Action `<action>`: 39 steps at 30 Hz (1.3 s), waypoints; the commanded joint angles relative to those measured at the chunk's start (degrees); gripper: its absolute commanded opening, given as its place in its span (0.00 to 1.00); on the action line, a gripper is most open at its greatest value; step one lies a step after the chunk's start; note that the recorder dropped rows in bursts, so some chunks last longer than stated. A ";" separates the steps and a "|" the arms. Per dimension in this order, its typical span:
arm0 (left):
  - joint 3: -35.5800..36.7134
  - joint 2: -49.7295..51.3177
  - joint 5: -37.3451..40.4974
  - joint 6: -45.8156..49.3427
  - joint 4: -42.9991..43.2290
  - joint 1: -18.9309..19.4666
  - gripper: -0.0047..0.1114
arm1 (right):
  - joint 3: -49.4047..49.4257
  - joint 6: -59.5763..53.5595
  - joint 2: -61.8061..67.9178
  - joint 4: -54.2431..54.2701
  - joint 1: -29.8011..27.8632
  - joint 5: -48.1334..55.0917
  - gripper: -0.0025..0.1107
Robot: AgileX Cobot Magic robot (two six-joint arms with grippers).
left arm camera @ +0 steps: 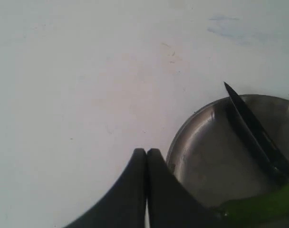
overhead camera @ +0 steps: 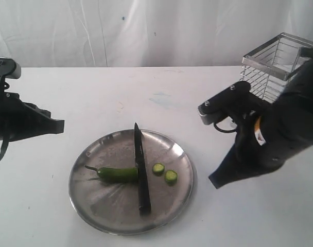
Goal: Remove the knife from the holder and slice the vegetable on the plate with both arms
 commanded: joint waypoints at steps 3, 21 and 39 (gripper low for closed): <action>0.83 0.00 0.57 0.32 0.93 0.17 0.04 | 7.06 18.85 -13.98 -12.90 -1.05 -11.43 0.02; 0.83 0.00 0.99 0.31 0.93 0.17 0.04 | 18.51 73.18 -49.75 -47.18 -3.04 1.76 0.02; 0.83 0.00 1.04 0.31 0.93 0.17 0.04 | 18.38 77.40 -69.16 -51.98 -30.13 -7.61 0.02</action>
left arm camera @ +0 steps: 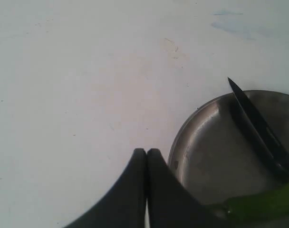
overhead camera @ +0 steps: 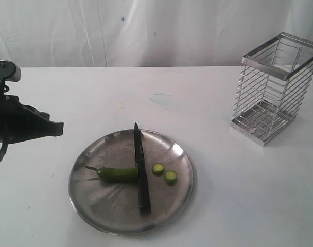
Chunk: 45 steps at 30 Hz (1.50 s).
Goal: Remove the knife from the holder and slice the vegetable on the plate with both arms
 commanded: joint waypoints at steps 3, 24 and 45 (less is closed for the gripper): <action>0.32 0.00 0.39 0.08 0.93 0.17 0.04 | 0.05 2.81 -10.68 -7.63 -22.37 -12.04 0.02; 0.32 0.00 0.42 0.08 0.93 0.17 0.04 | 8.75 -14.53 -15.09 14.77 -31.08 -62.77 0.02; 0.22 0.00 0.26 0.08 0.93 0.17 0.04 | 28.99 -78.34 -15.09 63.87 -31.24 -24.32 0.02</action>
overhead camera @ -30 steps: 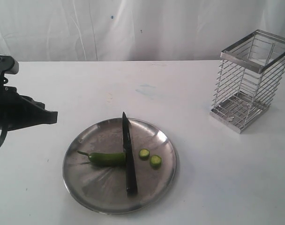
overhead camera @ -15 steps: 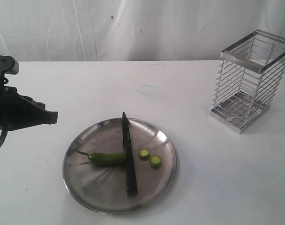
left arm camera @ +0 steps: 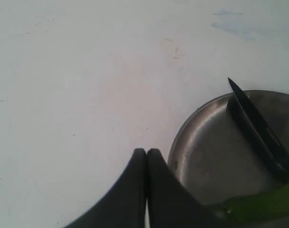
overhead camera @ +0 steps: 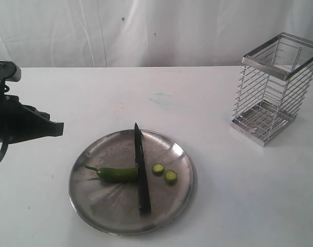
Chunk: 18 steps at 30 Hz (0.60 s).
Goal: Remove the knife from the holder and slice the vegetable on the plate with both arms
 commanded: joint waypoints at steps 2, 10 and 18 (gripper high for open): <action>0.22 0.00 0.26 0.08 0.93 0.17 0.04 | -0.05 -8.59 -0.11 -3.68 4.23 12.90 0.02; 0.22 0.00 0.42 0.08 0.93 0.17 0.04 | -0.05 -9.44 -0.11 -0.50 17.01 12.30 0.02; 0.22 0.00 0.42 0.08 0.93 0.17 0.04 | -0.05 -11.06 -0.11 -2.50 16.45 12.42 0.02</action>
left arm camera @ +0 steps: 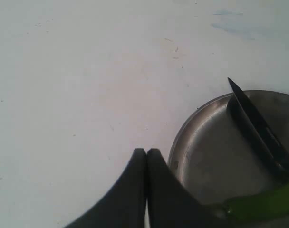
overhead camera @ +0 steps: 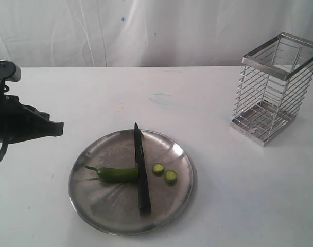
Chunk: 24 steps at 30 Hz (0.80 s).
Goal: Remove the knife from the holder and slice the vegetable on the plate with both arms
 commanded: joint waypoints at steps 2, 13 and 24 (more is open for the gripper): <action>0.22 0.00 0.42 0.08 0.93 0.17 0.04 | 0.01 -1.24 -0.11 -0.76 -0.17 -0.17 0.02; 0.22 0.00 0.42 0.08 0.93 0.17 0.04 | 0.01 -1.08 -0.11 -0.76 -0.17 -0.17 0.02; 0.22 -4.81 -0.44 0.08 0.93 0.99 0.04 | 0.01 -1.08 -0.11 -0.64 -0.17 -0.09 0.02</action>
